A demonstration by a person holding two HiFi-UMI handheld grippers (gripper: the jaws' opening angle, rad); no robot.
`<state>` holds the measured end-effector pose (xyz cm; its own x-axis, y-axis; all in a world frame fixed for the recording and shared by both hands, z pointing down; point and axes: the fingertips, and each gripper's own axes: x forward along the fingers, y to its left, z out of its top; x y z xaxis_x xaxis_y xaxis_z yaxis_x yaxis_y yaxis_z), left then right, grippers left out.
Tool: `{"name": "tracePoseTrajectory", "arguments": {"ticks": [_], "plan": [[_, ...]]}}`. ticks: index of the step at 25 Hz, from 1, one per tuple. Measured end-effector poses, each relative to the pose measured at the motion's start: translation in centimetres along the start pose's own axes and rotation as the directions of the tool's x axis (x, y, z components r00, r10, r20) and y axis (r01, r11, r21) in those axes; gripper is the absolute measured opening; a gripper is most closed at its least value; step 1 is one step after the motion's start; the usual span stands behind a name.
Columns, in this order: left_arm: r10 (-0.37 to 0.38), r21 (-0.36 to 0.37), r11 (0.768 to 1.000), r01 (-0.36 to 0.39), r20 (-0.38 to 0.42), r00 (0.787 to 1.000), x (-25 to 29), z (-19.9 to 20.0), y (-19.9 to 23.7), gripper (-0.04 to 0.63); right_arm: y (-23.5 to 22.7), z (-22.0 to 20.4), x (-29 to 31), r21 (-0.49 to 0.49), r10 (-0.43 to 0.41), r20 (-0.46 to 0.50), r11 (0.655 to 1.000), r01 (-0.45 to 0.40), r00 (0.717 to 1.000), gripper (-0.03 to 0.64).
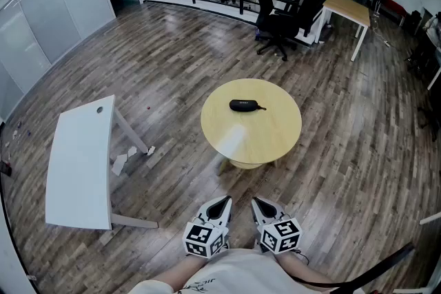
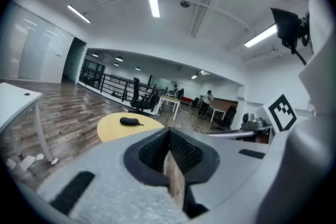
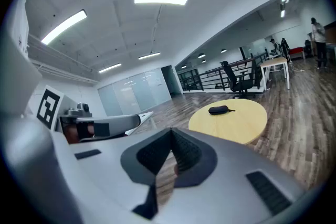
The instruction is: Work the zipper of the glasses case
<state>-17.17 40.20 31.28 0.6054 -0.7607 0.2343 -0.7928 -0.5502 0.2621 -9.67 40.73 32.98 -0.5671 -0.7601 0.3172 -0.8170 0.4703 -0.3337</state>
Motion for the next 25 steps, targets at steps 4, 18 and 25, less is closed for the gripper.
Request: {"name": "tracePoseTrajectory", "arguments": {"ticks": [4,18,25], "plan": [[-0.003,-0.006,1.000,0.003,0.009,1.000,-1.2,0.0,2.0,0.006,1.4,-0.3,1.1,-0.012,-0.018,0.007,1.000,0.018,1.000,0.002],[-0.009,-0.035,0.999,0.009,0.013,1.000,2.7,0.8,6.6,0.006,-0.8,0.6,6.3,0.007,-0.052,-0.005,0.999,0.052,0.999,0.002],[0.050,-0.037,0.998,-0.050,-0.005,0.999,12.6,3.1,9.8,0.006,-8.5,5.2,12.8,-0.030,0.011,-0.009,0.999,-0.011,1.000,0.002]]}}
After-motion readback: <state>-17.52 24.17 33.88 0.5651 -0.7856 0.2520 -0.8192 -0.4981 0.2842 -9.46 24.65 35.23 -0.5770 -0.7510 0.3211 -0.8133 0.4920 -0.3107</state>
